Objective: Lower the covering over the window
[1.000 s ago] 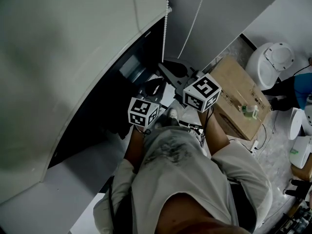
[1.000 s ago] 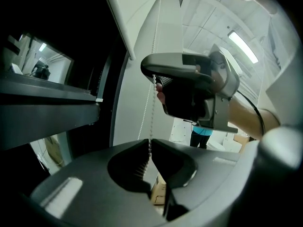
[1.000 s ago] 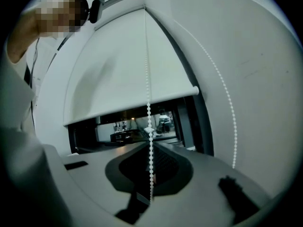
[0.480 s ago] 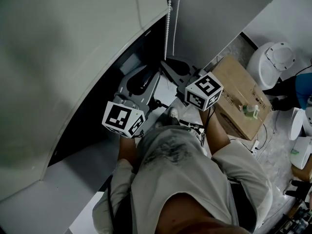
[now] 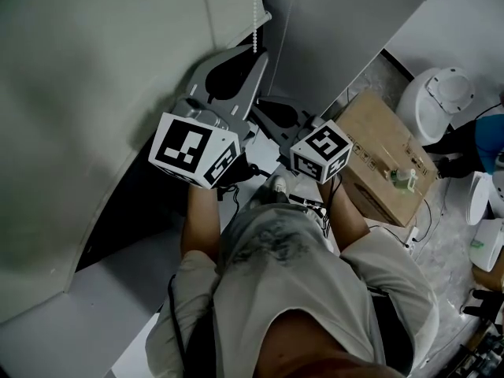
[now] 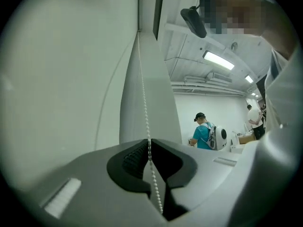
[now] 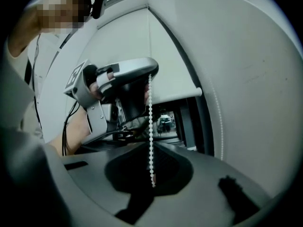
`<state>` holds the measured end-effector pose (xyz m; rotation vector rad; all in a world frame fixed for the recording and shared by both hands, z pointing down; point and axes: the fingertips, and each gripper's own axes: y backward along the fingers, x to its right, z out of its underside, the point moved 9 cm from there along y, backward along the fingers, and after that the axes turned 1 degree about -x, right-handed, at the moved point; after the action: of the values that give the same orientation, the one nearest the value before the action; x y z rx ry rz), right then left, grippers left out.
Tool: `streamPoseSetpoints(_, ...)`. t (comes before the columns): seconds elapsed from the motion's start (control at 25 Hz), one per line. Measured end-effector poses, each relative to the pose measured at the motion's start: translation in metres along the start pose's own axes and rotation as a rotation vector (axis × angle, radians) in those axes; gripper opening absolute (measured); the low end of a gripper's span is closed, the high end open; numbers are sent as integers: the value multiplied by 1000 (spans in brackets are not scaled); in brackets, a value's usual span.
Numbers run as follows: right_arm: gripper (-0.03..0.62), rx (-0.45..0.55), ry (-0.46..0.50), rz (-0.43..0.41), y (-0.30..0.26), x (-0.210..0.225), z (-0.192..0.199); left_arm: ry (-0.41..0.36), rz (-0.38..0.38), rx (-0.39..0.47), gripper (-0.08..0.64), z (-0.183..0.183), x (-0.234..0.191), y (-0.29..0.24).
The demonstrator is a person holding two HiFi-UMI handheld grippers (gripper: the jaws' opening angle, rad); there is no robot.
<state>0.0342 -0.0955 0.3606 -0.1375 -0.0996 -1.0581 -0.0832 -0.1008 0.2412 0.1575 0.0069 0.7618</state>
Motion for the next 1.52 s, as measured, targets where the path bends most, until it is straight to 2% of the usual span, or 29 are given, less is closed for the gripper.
streamPoseSetpoints(0.28,26,-18,1,8,-2,2,4,32,8,10,18,6,3,1)
streamPoseSetpoints(0.72,26,-173,-46,23,-4,-3,64,96,-20,-94,18,67,13,22)
streamPoseSetpoints(1.04,26,-267,-93,39,-3,0,102,94,-56,-201,18,111,16,20)
streamPoseSetpoints(1.36,27,-327,-118,45,3,2,123,95,-69,-260,18,138,15,20)
streamPoseSetpoints(1.48,28,-313,-122,43,12,2,123,100,-77,-266,18,144,14,22)
streamPoseSetpoints(1.52,50,-294,-125,34,17,3,118,100,-79,-266,18,144,13,23)
